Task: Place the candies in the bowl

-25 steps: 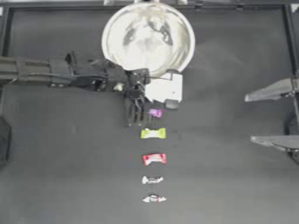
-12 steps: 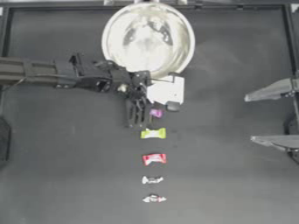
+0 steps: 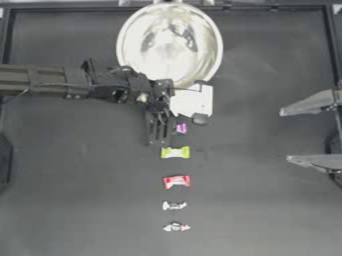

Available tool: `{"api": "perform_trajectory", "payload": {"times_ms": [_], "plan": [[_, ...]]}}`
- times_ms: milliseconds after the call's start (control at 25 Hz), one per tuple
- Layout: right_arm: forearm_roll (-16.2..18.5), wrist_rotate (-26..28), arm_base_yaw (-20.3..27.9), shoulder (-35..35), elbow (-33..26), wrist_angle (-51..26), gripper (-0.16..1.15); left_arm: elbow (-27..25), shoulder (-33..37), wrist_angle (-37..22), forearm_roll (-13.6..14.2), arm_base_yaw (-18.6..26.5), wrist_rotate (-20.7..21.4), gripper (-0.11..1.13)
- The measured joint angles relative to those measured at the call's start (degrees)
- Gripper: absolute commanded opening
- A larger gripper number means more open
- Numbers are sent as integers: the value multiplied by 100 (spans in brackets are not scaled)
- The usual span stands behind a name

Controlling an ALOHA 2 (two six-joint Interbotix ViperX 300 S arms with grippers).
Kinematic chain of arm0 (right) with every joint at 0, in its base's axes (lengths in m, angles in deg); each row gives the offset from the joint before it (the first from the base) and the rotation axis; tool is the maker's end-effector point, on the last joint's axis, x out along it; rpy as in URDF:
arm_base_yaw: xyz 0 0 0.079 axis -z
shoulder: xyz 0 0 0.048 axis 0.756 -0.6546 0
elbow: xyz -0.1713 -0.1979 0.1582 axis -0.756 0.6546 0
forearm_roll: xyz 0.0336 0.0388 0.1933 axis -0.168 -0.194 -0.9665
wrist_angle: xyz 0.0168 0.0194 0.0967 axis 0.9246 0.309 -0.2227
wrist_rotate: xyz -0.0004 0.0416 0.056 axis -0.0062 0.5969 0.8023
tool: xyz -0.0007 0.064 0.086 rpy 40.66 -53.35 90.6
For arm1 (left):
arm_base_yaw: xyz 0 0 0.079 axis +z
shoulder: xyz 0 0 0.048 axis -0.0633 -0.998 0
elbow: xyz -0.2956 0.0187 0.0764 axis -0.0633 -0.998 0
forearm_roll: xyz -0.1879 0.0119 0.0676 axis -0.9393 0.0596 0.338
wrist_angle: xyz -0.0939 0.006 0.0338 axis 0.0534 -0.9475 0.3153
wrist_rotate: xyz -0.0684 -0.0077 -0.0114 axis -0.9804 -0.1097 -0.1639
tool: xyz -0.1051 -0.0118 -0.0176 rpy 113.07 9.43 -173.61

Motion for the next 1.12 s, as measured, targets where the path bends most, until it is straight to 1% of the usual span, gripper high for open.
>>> {"api": "perform_trajectory", "payload": {"times_ms": [80,240,600,680,760,920,1120], "plan": [[0,-9,0,0,0,0,101,9,0,0,-70,-18,0,28],[0,-9,0,0,0,0,101,0,97,-18,-105,-105,0,28],[0,-9,0,0,9,0,101,0,1292,18,-88,-132,53,28],[0,-9,0,0,0,0,101,0,1450,35,-88,-26,97,28],[0,-9,0,0,0,0,101,0,1547,79,-18,167,123,28],[0,-9,-9,-9,9,-9,101,0,1547,211,97,738,185,29],[-9,-9,0,-44,0,-9,101,0,1433,554,176,1327,431,30]]}}
